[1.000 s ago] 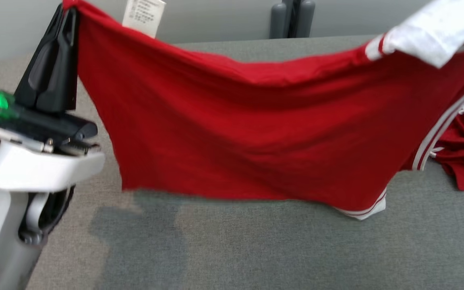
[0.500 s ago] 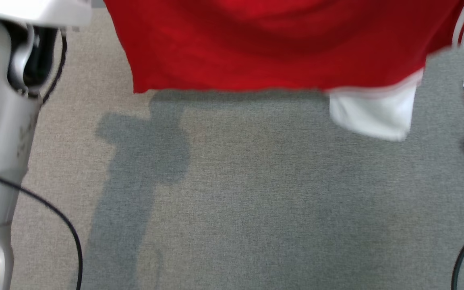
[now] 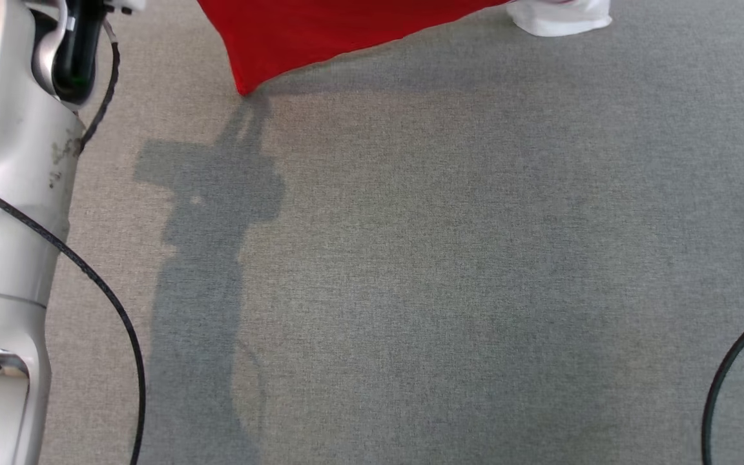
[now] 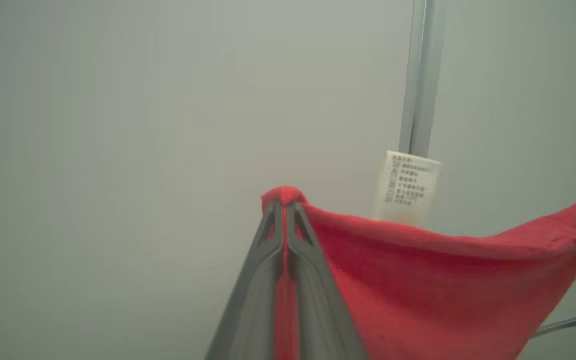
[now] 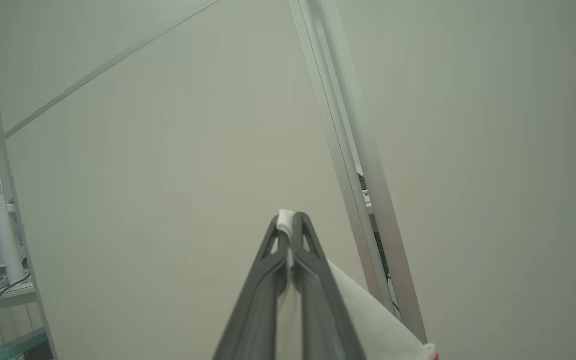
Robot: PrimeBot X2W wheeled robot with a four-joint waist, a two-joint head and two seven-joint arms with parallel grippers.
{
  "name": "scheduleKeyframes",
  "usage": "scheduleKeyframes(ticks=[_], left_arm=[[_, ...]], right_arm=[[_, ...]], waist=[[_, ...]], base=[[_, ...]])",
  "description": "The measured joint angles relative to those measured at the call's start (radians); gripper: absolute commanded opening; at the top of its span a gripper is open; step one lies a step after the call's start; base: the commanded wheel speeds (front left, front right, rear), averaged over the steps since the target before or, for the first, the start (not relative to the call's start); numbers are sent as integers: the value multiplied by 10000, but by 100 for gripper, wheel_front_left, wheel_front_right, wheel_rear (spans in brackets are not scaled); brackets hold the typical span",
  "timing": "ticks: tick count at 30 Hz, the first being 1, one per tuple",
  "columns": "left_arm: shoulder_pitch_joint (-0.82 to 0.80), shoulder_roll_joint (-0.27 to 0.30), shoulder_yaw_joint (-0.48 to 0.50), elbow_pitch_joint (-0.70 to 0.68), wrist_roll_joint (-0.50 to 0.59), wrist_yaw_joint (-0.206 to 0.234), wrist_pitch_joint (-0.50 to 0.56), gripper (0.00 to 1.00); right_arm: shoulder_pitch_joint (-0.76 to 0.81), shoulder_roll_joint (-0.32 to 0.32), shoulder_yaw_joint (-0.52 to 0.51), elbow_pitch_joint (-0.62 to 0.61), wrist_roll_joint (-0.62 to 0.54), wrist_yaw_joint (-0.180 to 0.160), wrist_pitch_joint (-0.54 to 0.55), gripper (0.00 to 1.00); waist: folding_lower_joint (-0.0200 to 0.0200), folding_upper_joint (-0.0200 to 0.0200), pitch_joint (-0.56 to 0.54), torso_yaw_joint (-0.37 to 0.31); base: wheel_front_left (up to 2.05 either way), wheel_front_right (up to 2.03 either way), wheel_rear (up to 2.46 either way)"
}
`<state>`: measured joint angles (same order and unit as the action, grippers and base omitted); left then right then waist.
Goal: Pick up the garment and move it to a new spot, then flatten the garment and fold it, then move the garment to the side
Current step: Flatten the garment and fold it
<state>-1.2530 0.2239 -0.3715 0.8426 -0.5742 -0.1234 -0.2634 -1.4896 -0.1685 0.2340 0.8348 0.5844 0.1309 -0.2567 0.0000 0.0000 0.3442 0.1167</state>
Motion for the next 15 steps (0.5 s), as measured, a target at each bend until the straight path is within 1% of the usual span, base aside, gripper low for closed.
scheduleKeyframes(ticks=[3, 6, 10, 13, 15], left_arm=[[592, -58, 102, -63, -65, -38, -2, 0], [1764, -163, 176, -477, -184, -63, 0, 0], [3565, -98, 514, -1402, -313, -63, 0, 0], [4916, -42, 1072, -2105, -259, -63, 2, 0], [5793, -111, 1415, -2648, -153, -63, 0, 0]], right_arm=[[944, -33, 301, -153, 600, 0, -8, 0], [2407, -130, 449, -679, 1177, 0, -23, 0], [5117, -280, 399, -1939, 1662, 0, -36, 0], [7265, -351, 257, -2901, 1804, -2, -35, 0], [8546, -328, 128, -3544, 1797, 0, -36, 0]], waist=[[0, 0, 67, -76], [0, 0, 95, -146], [0, 0, 24, -321], [0, 0, -36, -438], [0, 0, -79, -514]], base=[[0, 0, 0], [0, 0, 0], [0, 0, 0], [0, 0, 0], [0, 0, 0]])
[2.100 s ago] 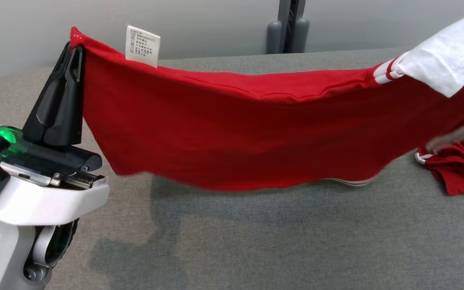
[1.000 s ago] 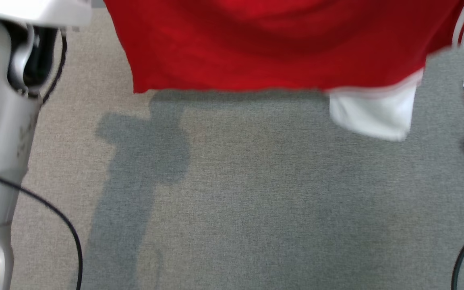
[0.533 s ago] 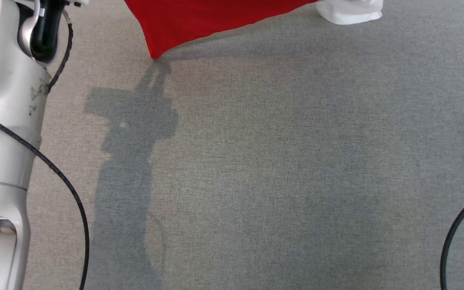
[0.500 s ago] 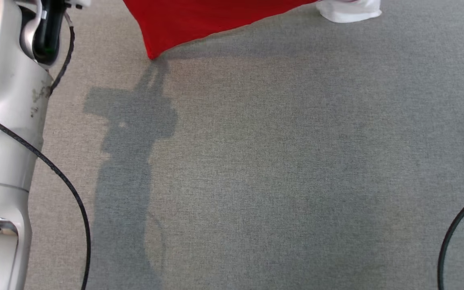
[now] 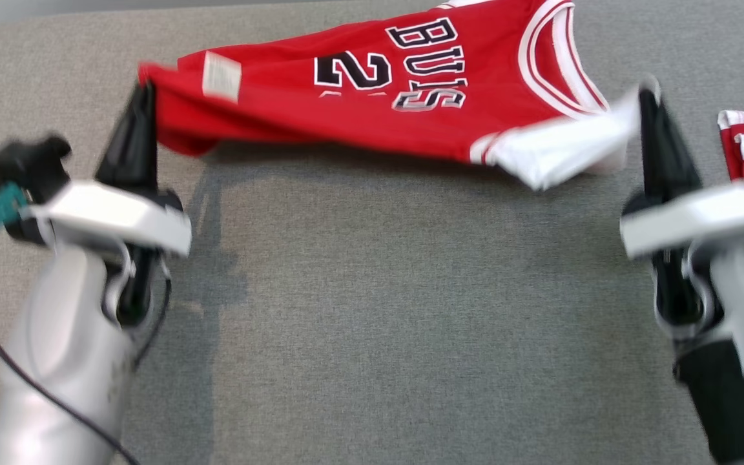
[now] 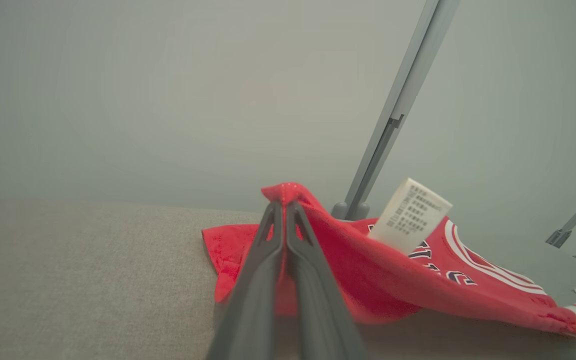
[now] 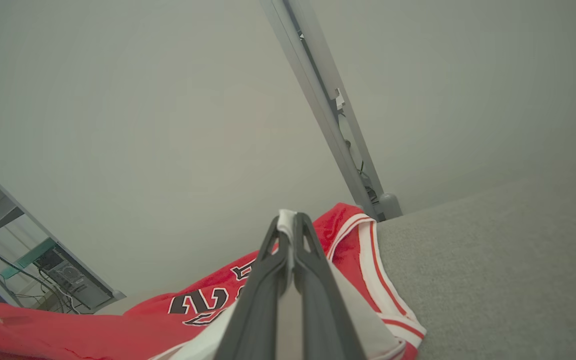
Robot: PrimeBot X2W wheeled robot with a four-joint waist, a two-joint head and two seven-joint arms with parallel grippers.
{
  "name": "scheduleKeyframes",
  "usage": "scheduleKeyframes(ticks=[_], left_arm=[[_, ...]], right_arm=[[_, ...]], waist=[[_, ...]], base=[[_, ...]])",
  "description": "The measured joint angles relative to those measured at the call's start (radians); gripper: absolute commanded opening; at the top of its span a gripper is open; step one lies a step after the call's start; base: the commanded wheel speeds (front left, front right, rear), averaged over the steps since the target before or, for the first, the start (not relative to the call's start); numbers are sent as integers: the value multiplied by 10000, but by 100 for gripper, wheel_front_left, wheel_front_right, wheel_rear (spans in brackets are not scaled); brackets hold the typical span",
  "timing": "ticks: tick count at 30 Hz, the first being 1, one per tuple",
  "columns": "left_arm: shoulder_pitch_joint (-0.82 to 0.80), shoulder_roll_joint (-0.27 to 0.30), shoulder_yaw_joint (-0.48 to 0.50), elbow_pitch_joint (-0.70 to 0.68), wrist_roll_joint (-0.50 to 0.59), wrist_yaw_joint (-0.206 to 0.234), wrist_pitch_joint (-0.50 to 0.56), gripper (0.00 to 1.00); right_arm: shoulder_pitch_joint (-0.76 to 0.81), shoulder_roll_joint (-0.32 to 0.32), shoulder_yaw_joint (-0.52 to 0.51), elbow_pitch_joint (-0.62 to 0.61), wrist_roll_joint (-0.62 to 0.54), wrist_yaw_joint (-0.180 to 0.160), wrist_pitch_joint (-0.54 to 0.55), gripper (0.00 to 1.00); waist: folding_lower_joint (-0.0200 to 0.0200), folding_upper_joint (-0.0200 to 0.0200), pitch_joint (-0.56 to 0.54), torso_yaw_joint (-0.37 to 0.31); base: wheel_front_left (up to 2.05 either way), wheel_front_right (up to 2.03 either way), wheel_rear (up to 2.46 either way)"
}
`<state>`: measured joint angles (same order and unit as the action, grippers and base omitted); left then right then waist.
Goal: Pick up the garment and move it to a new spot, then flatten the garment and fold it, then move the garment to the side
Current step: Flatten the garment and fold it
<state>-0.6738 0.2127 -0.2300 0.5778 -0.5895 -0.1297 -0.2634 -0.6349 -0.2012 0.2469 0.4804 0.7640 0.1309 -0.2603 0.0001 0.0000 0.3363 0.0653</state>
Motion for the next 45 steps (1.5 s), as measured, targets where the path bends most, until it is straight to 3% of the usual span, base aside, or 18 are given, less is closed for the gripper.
scheduleKeyframes(ticks=[7, 12, 18, 29, 38, 45], left_arm=[[2833, -150, 834, -1643, 792, 54, 0, 0], [4293, 29, 986, -2405, 1118, 194, 0, 0], [6133, 188, 1034, -3806, 1294, 842, 303, 0], [8860, 740, 1237, -6558, 1233, 1985, 2215, 0], [10199, 1127, 1313, -8765, 1319, 2888, 3902, 0], [10322, 1210, 1183, -9380, 1294, 2993, 4558, 0]], right_arm=[[3589, 332, -706, -1985, -372, 0, 46, 0], [4947, 614, -905, -3327, -980, 0, 679, 0], [6682, 1060, -1185, -5055, -1781, 0, 1891, 0], [9534, 1482, -2052, -7442, -2468, 0, 3595, 0], [10751, 1509, -2681, -8535, -2282, 0, 4383, 0], [10431, 1511, -2798, -8776, -2554, 0, 4893, 0]], waist=[[0, 0, -354, -143], [0, 0, -632, -263], [-1, 0, -1107, -466], [-1, 0, -2039, -558], [0, 0, -2439, -568], [0, 0, -2303, -475]], base=[[0, 0, 0], [0, 0, 0], [0, 0, 0], [0, 0, 0], [0, 0, 0], [0, 0, 0]])
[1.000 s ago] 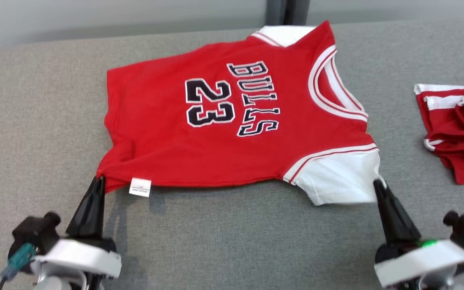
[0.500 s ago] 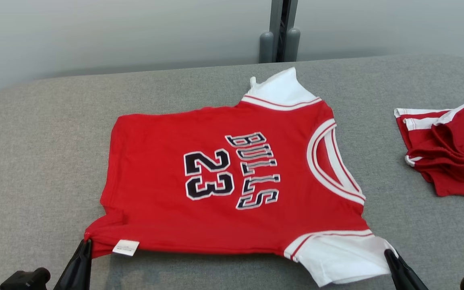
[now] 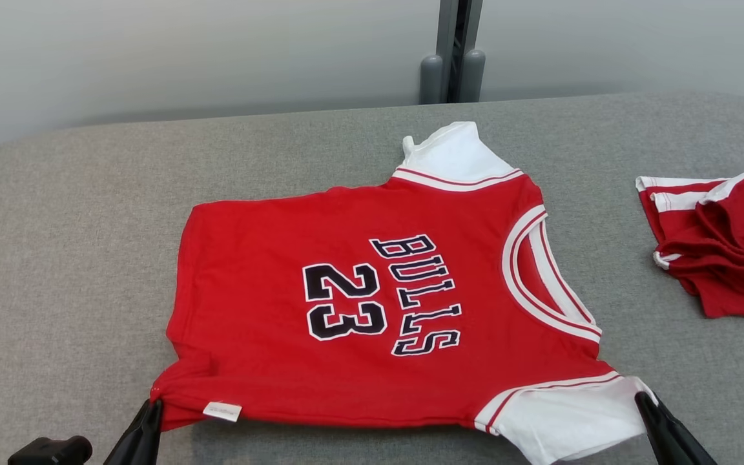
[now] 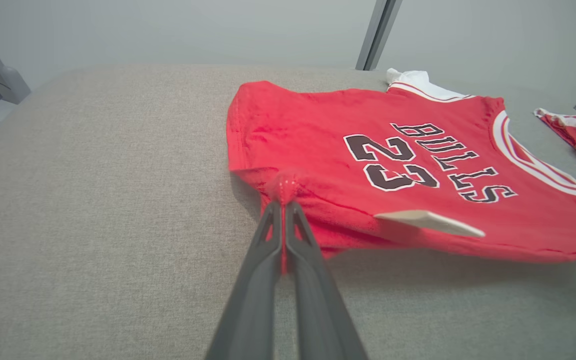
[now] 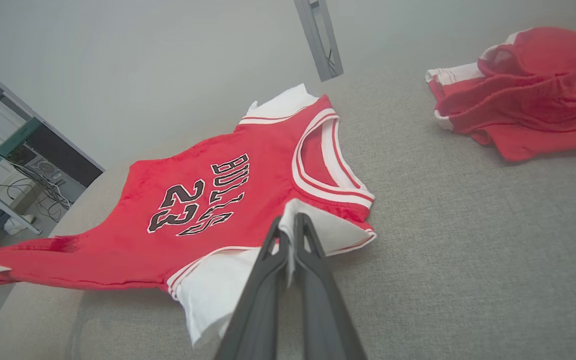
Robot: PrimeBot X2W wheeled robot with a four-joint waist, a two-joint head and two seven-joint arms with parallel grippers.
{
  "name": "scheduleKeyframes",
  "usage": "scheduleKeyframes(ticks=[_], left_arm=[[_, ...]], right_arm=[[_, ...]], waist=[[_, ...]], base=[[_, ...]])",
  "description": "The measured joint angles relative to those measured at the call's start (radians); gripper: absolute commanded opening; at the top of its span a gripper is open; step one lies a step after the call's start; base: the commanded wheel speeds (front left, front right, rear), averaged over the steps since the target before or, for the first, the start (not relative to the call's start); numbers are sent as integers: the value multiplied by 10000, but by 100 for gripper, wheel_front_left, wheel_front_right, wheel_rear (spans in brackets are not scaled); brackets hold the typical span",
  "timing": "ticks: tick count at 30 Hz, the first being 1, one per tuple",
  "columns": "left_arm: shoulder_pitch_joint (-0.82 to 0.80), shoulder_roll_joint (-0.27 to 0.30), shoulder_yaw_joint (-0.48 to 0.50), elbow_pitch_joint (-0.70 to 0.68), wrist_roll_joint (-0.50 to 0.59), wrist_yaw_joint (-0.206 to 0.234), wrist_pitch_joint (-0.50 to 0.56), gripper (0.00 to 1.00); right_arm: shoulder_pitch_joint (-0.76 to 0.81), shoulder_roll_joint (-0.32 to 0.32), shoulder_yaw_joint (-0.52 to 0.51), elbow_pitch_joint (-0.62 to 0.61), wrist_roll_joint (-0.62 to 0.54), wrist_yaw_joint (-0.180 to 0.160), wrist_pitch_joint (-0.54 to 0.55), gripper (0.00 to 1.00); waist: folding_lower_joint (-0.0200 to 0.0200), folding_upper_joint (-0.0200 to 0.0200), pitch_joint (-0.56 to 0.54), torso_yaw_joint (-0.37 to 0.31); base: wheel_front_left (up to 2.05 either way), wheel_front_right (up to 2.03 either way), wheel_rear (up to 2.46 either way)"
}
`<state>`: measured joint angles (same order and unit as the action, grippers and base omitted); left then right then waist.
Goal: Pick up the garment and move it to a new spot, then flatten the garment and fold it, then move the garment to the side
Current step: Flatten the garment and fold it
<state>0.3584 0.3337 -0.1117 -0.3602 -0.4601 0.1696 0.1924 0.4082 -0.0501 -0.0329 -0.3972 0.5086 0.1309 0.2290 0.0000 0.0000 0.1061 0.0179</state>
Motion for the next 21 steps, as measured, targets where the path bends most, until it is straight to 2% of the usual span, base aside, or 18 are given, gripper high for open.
scheduleKeyframes(ticks=[5, 12, 21], left_arm=[[-377, 79, -111, -44, -84, -104, 188, 0], [-1348, 190, -134, 123, -357, -416, 349, 0], [-2995, 226, -384, 1135, -614, -995, 408, 0]], right_arm=[[-943, 0, 104, -21, -274, 0, 449, 0], [-3082, -44, 36, 401, -675, 0, 1018, 0], [-5997, -355, -198, 2654, -663, -2, 993, 0]], waist=[[0, 0, 293, 115], [0, 0, 968, 323], [0, 0, 2224, 743]], base=[[0, 0, 0], [0, 0, 0], [0, 0, 0]])
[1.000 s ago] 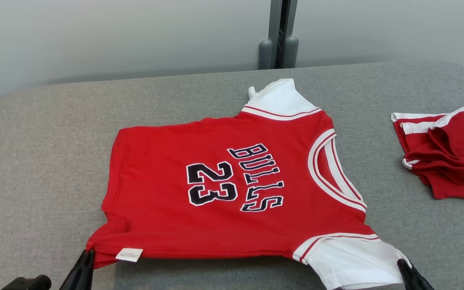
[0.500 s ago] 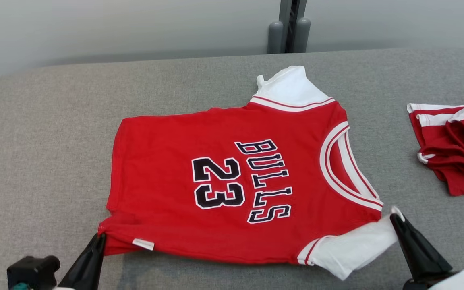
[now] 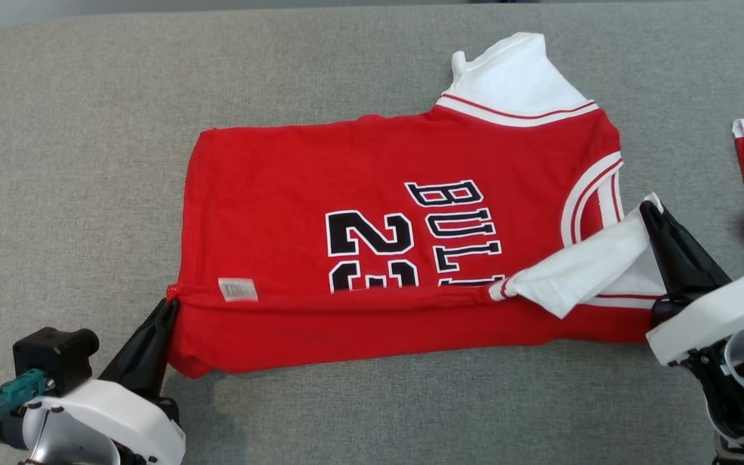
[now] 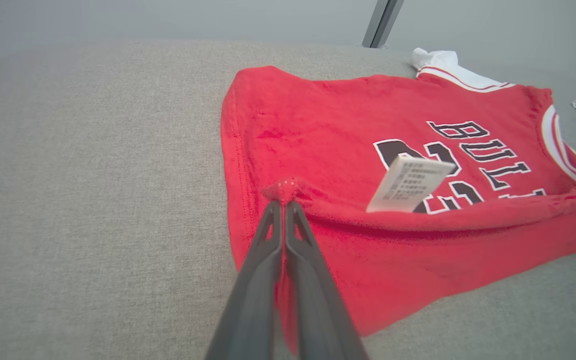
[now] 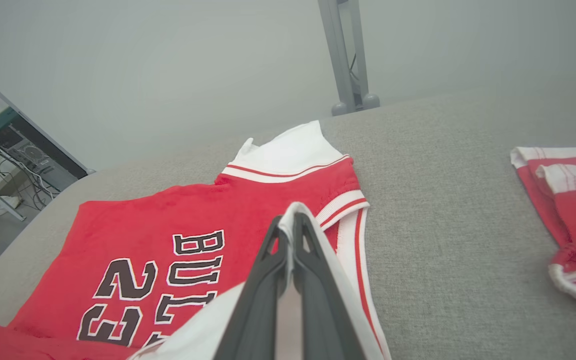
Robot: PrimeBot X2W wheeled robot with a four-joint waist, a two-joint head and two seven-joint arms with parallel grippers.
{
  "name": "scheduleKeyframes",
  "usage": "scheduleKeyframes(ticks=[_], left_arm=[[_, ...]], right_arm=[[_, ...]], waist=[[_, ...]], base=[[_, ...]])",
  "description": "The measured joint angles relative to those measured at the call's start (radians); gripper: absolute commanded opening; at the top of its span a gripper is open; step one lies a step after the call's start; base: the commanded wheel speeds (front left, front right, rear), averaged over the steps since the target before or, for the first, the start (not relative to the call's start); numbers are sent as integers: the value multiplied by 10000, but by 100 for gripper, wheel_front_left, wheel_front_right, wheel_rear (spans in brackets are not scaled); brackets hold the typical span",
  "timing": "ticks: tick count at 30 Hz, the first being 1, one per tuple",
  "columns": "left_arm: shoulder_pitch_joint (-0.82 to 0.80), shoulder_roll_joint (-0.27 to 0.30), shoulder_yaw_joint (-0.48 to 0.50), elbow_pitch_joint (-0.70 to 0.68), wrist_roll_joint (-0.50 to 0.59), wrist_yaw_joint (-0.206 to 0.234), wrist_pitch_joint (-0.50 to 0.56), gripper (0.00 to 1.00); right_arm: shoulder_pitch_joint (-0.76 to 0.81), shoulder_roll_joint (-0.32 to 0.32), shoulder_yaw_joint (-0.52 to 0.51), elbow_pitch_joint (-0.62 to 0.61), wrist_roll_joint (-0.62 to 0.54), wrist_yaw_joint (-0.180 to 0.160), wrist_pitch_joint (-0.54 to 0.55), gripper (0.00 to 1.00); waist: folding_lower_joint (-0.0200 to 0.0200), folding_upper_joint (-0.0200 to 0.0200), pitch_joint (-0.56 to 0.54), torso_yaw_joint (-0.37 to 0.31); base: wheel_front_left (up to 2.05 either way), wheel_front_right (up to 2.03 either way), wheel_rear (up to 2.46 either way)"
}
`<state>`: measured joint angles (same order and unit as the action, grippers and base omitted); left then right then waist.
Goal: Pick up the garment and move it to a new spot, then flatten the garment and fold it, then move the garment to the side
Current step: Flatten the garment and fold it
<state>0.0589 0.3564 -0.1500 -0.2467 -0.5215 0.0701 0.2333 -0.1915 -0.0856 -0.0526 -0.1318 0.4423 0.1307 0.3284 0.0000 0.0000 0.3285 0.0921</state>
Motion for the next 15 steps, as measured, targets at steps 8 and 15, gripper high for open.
scheduleKeyframes(ticks=[8, 15], left_arm=[[-844, -199, -301, 1231, -176, -393, -157, 2], [-920, -642, -276, 1672, -378, -600, -1185, 100]], right_arm=[[-1242, 163, 63, 1871, 188, 0, -606, 0], [-1295, 291, 123, 2391, 934, 2, -1569, 100]], waist=[[0, 0, 538, 143], [0, 0, 365, 118]], base=[[0, 0, 0], [0, 0, 0]])
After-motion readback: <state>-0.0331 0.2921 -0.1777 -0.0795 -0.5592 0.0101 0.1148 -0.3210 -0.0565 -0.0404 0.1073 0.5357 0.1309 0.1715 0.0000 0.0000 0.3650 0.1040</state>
